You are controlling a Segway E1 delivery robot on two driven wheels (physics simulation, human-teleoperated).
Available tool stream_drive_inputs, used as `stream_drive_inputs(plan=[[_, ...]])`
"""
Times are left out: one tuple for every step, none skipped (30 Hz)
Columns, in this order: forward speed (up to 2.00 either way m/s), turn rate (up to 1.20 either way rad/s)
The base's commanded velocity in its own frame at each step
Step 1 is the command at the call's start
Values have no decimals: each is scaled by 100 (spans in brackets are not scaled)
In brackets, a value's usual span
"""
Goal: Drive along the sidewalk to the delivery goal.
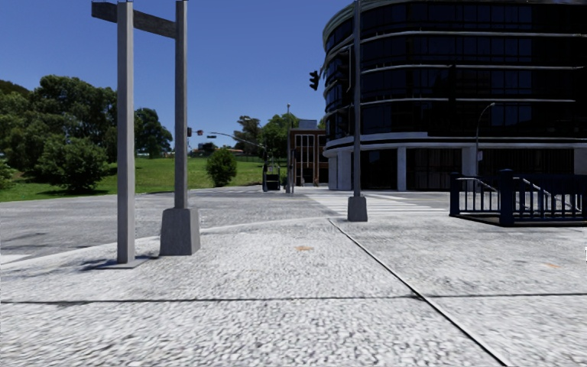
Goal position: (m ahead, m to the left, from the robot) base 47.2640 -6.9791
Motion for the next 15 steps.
stream_drive_inputs(plan=[[200, -54], [200, -62], [200, -71], [200, -71], [200, -72], [200, -73], [200, -73], [200, -73], [200, -73], [200, -73], [200, -73], [200, -73], [200, -73], [200, -73], [200, -73]])
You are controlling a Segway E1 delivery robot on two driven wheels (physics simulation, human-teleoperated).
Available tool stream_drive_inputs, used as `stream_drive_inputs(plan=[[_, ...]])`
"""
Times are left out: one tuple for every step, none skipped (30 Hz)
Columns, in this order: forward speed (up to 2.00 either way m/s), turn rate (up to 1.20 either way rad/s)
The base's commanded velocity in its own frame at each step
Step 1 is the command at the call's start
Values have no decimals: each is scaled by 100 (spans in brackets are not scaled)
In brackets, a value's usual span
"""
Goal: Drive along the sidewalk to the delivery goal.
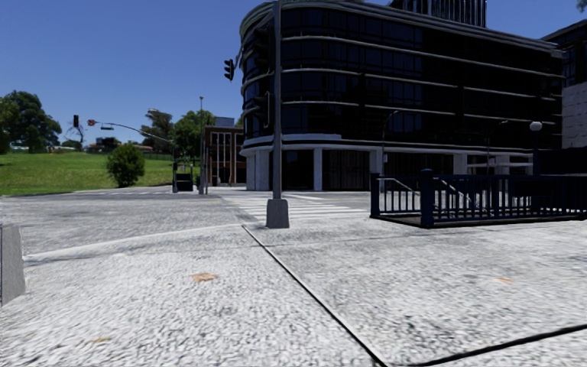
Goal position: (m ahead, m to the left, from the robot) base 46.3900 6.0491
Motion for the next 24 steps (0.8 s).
stream_drive_inputs(plan=[[200, -73], [200, -73], [200, -73], [200, -73], [200, -73], [200, -73], [200, -73], [200, -73], [200, -73], [200, -73], [200, -73], [200, -73], [200, -73], [200, -73], [200, -67], [200, -11], [200, -2], [200, 0], [200, 0], [200, 0], [200, 0], [200, 0], [200, 0], [200, 0]])
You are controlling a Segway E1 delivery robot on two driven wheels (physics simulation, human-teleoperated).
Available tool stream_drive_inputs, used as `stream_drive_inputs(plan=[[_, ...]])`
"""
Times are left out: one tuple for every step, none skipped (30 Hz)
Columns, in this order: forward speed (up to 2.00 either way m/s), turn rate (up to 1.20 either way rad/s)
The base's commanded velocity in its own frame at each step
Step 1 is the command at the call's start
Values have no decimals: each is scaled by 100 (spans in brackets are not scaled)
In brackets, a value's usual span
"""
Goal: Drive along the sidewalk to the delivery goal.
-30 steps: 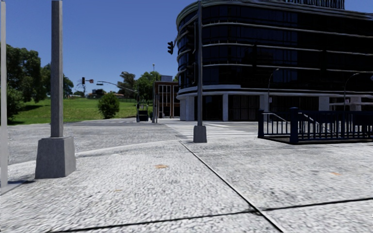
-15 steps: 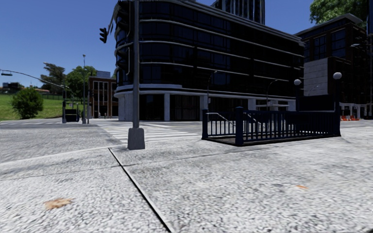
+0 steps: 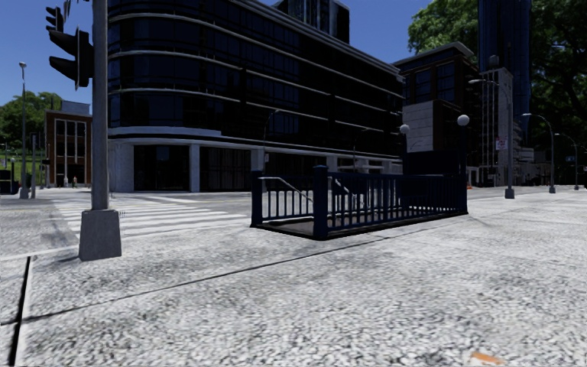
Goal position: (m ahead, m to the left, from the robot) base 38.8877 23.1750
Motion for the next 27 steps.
stream_drive_inputs(plan=[[200, 0], [200, 0], [200, 0], [200, 0], [200, 0], [200, 0], [200, 0], [200, 0], [200, 0], [200, 0], [200, 0], [200, 0], [200, 0], [200, 0], [200, 0], [200, 0], [200, 0], [200, 0], [200, 0], [200, 0], [200, 0], [200, 0], [200, 0], [200, 0], [200, 0], [200, 11], [200, 33]])
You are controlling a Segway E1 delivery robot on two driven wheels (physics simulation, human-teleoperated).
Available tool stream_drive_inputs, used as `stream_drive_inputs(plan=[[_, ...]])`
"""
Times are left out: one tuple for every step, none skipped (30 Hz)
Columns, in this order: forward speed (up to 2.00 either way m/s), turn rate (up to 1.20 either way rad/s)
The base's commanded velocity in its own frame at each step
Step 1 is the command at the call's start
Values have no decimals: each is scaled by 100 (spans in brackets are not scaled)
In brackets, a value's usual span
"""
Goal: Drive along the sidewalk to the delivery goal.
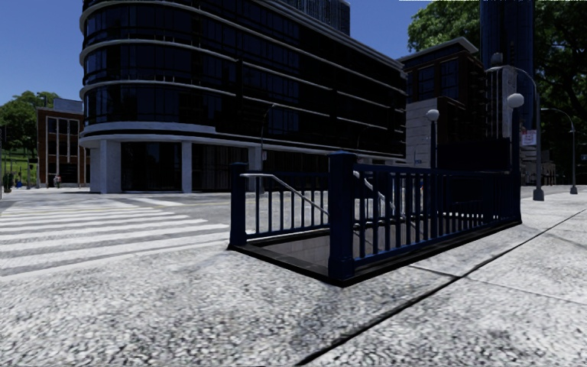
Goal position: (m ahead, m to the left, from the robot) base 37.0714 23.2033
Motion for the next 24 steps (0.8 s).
stream_drive_inputs(plan=[[200, 55], [200, 69], [200, 75], [200, 94], [200, 106], [200, 109], [200, 109], [200, 109], [200, 109], [200, 109], [200, 109], [200, 109], [200, 113], [200, 115], [200, 116], [200, 116], [200, 116], [200, 120], [200, 120], [200, 120], [200, 120], [200, 120], [200, 68], [200, 0]])
